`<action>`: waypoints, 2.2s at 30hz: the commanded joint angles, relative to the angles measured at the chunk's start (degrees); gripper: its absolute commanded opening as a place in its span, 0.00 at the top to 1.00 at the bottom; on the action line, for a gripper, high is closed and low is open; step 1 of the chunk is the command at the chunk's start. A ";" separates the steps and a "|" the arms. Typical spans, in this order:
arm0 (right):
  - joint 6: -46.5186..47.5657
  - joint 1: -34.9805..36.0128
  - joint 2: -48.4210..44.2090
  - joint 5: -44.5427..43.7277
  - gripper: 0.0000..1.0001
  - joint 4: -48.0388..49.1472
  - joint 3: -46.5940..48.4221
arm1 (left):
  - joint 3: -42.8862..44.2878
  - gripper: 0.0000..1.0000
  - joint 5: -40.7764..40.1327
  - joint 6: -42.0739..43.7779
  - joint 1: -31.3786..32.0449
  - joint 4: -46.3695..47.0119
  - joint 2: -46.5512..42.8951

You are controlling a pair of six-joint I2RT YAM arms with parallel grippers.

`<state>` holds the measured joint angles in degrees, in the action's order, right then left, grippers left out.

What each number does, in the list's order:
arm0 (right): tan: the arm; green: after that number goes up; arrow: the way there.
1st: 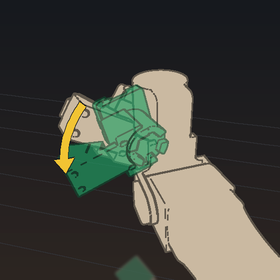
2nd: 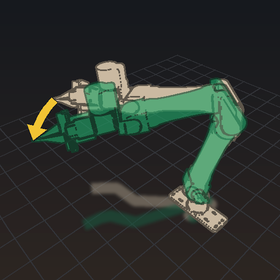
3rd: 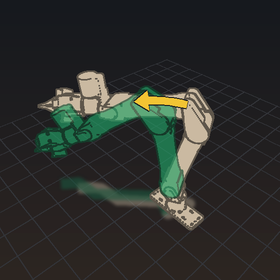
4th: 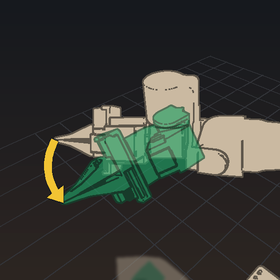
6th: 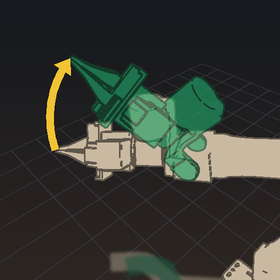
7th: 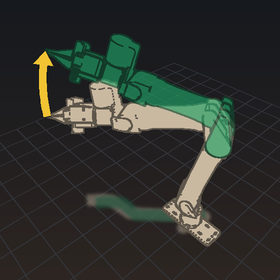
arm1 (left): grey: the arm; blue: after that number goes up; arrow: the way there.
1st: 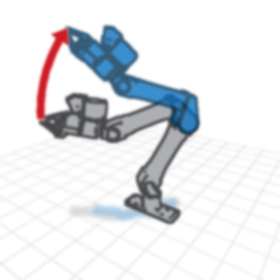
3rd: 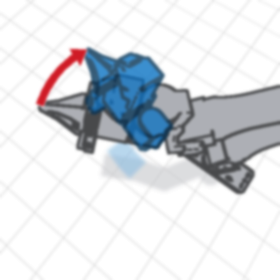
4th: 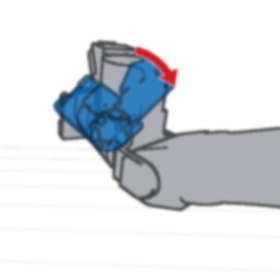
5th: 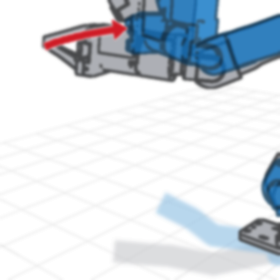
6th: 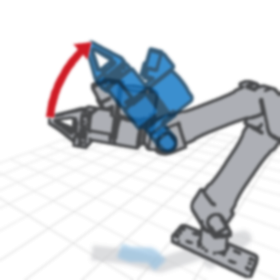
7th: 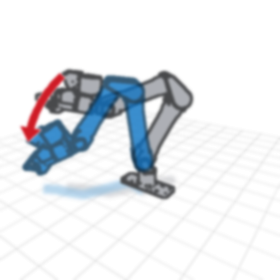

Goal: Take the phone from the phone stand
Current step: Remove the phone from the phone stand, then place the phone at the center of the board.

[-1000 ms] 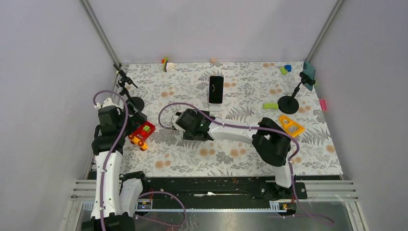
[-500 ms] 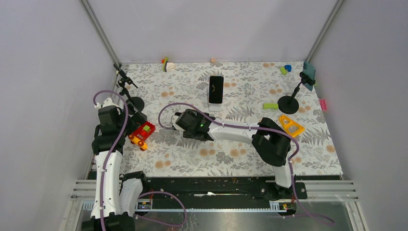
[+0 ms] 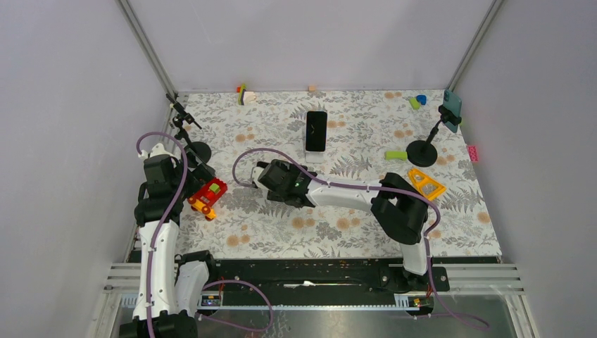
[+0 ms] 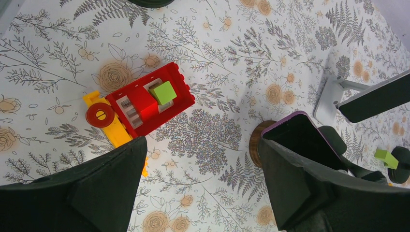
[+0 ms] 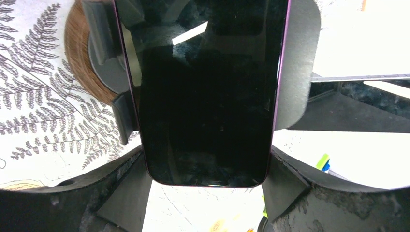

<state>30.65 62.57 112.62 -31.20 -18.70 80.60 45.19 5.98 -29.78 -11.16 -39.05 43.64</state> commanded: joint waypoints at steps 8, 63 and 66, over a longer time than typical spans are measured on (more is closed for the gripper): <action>-0.33 -0.42 -7.03 -6.56 1.00 6.08 -0.35 | -0.21 0.06 -0.93 0.79 0.10 2.48 -0.06; -63.02 -16.00 -43.81 5.33 1.00 1.75 -47.18 | -0.54 0.06 1.52 0.78 0.08 2.92 2.11; -63.48 -16.52 -40.74 7.10 1.00 0.33 -45.78 | -0.54 0.06 1.53 0.92 0.11 2.92 2.07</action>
<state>-29.63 46.94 69.21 -25.98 -18.92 32.69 44.82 6.92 -29.78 -11.16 -38.92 45.87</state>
